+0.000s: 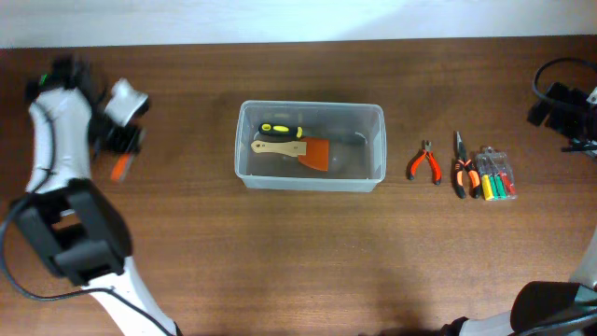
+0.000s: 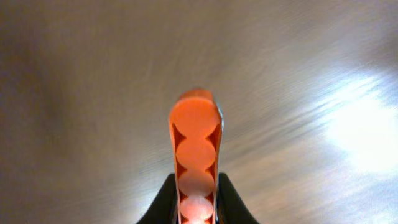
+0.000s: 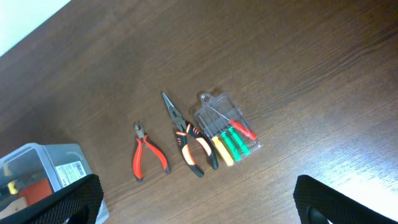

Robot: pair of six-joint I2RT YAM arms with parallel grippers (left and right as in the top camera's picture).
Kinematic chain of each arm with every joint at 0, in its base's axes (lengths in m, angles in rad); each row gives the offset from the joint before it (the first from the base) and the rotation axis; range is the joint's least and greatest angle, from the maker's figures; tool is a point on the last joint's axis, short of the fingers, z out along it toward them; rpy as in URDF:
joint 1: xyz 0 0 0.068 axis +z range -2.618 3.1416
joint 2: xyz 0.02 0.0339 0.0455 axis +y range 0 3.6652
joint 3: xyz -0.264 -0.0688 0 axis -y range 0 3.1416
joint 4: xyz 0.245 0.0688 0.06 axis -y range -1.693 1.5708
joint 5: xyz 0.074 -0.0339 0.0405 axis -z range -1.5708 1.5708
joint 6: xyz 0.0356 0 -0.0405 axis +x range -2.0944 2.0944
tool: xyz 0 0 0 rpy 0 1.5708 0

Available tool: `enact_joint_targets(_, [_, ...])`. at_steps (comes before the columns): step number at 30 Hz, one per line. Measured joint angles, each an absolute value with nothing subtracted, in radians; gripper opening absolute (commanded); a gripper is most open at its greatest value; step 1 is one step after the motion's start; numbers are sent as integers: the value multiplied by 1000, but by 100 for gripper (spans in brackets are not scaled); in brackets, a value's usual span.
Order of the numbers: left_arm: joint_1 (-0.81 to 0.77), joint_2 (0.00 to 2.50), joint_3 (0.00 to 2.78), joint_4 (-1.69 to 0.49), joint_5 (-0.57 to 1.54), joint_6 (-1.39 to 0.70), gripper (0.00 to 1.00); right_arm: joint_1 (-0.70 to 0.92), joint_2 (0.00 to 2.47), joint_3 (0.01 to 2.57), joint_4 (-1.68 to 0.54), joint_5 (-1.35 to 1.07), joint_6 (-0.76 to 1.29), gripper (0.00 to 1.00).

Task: Pack container
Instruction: 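Carry the bit strip into the container, release, retract left arm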

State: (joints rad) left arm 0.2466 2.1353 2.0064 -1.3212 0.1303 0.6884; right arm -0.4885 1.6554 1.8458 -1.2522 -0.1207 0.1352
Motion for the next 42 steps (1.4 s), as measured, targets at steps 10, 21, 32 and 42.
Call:
enact_joint_targets(10, [-290,2078,2405,-1387,175,877,2,-488,1655,1846,-1253,-121,135,99])
enact_joint_targets(21, [-588,2258,2371,-1262,139,1182,6,-488,1655,1846,-1253,-121,135,98])
enact_joint_targets(32, [-587,2469,2346,-1084,105,1180,99,-488,1656,1846,-1253,-121,135,99])
enact_joint_targets(42, [-586,2461,2518,-1179,-123,832,99,-488,1656,1846,-1253,-121,135,99])
